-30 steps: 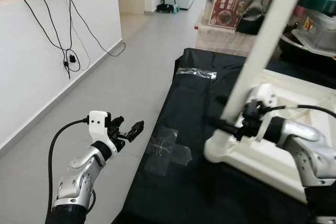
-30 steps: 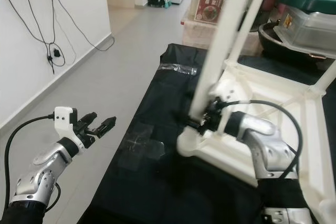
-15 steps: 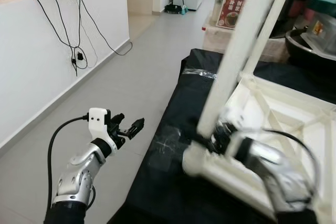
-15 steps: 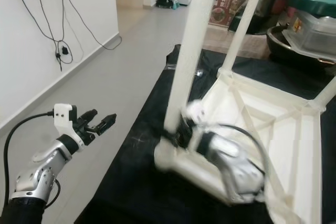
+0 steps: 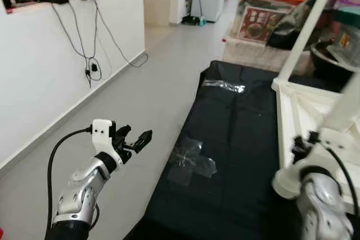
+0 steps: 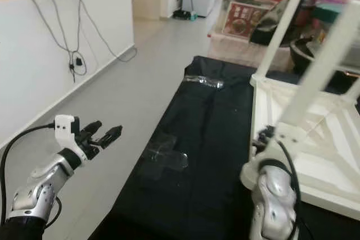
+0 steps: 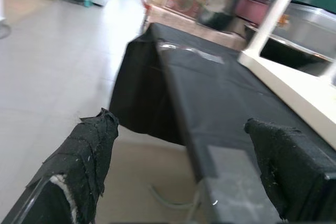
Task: Building children table
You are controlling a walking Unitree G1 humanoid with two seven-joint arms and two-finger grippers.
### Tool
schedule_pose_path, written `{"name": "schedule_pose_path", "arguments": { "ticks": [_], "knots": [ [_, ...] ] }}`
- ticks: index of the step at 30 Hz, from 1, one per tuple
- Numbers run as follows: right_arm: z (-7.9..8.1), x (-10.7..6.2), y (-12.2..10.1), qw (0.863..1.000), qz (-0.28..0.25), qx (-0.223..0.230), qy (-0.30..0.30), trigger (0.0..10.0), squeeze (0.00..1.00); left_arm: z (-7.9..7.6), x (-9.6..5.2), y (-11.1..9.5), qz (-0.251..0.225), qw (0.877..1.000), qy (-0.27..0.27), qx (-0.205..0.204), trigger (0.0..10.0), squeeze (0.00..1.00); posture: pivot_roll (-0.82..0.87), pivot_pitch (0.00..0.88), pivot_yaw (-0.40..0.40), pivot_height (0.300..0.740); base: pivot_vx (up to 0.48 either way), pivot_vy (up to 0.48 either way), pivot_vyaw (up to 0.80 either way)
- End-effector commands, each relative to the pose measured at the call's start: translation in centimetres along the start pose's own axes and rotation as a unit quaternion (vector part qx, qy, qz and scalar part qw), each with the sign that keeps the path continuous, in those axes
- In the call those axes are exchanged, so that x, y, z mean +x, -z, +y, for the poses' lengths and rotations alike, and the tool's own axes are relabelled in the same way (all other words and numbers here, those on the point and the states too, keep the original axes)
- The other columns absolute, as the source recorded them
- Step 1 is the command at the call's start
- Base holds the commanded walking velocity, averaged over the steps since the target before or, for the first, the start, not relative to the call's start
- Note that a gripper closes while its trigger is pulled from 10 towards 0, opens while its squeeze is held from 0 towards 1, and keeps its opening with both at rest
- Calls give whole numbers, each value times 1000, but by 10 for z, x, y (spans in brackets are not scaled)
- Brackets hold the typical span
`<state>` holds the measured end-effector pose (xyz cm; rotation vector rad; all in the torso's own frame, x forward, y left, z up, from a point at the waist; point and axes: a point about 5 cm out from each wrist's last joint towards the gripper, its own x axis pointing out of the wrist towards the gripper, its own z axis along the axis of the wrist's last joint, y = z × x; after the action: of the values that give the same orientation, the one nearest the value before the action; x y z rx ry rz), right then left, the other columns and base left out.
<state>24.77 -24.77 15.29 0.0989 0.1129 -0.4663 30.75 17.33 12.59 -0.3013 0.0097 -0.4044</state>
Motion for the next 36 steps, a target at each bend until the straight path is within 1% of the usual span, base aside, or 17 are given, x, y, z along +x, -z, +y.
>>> {"name": "schedule_pose_path", "arguments": {
  "ticks": [1, 4, 5, 12, 16, 18, 21, 24, 25, 28, 29, 30, 31, 32, 33, 34, 36],
  "knots": [
    [16, 4, 7, 997, 21, 47, -62, 10000, 1000, -2, 0, 1, 6, 1000, 8, 0, 10000, 0, -110, 0, -54, 740, 0, 0, 0],
    [29, 12, -9, 990, 2, 70, -119, 10000, 1000, -2, 0, 1, 7, 1000, 9, 0, 10000, 0, -111, 0, -54, 740, 0, 0, 0],
    [33, 17, -19, 985, -7, 78, -156, 10000, 0, -3, 0, 1, 7, 1000, 9, 0, 10000, 0, -110, 0, -54, 740, 0, 0, 0],
    [37, 20, -64, 914, -73, 49, -396, 10000, 0, -3, 1, 2, 6, 1000, 11, -2, 10000, 0, -106, 0, -55, 740, 0, 0, 0],
    [37, 18, -61, 900, -63, 27, -432, 10000, 0, -4, 1, 2, 7, 1000, 11, -3, 10000, 0, -105, 0, -56, 740, 0, 0, 0],
    [45, 10, -38, 850, -18, -44, -525, 10000, 0, -4, 2, 2, 7, 1000, 13, -3, 10000, 0, -103, 0, -57, 740, 0, 0, 0],
    [52, 8, -26, 820, 2, -71, -567, 10000, 0, -4, 3, 2, 7, 1000, 14, -4, 10000, 0, -95, 0, -64, 740, 0, 0, 0],
    [77, 0, -16, 753, 19, -83, -653, 6078, 0, -4, 4, 3, 7, 1000, 13, -4, 10000, 0, -67, 0, -78, 740, 0, 0, 0],
    [77, 0, -16, 753, 19, -83, -653, 6078, 0, -4, 4, 3, 7, 1000, 13, -4, 10000, 0, -67, 0, -78, 740, 0, 0, 0],
    [98, -16, -19, 688, 10, -85, -720, 4314, 0, -4, 4, 3, 6, 1000, 10, -3, 10000, 0, -60, 0, -84, 740, 0, 0, 0],
    [102, -24, -19, 670, 7, -82, -738, 2196, 0, -4, 3, 3, 6, 1000, 10, -3, 10000, 0, -59, 0, -84, 740, 0, 0, 0],
    [102, -24, -19, 670, 7, -82, -738, 2196, 0, -4, 3, 3, 6, 1000, 10, -3, 10000, 0, -59, 0, -84, 740, 0, 0, 0],
    [102, -26, -16, 677, 7, -78, -732, 0, 0, -4, 3, 3, 6, 1000, 10, -3, 10000, 0, -70, 0, -77, 740, 0, 0, 0],
    [102, -20, -12, 717, 5, -71, -693, 0, 0, -4, 2, 3, 6, 1000, 10, -4, 10000, 0, -74, 0, -76, 740, 0, 0, 0],
    [102, -20, -12, 717, 5, -71, -693, 0, 0, -4, 2, 3, 6, 1000, 10, -4, 10000, 0, -74, 0, -76, 740, 0, 0, 0],
    [101, -14, -8, 746, 5, -67, -662, 0, 0, -4, 2, 2, 6, 1000, 11, -4, 10000, 0, -77, 0, -75, 740, 0, 0, 0],
    [92, 10, 3, 849, 16, -57, -525, 0, 0, -4, 1, 2, 6, 1000, 12, -6, 10000, 0, -82, 0, -69, 740, 0, 0, 0]
  ]
}}
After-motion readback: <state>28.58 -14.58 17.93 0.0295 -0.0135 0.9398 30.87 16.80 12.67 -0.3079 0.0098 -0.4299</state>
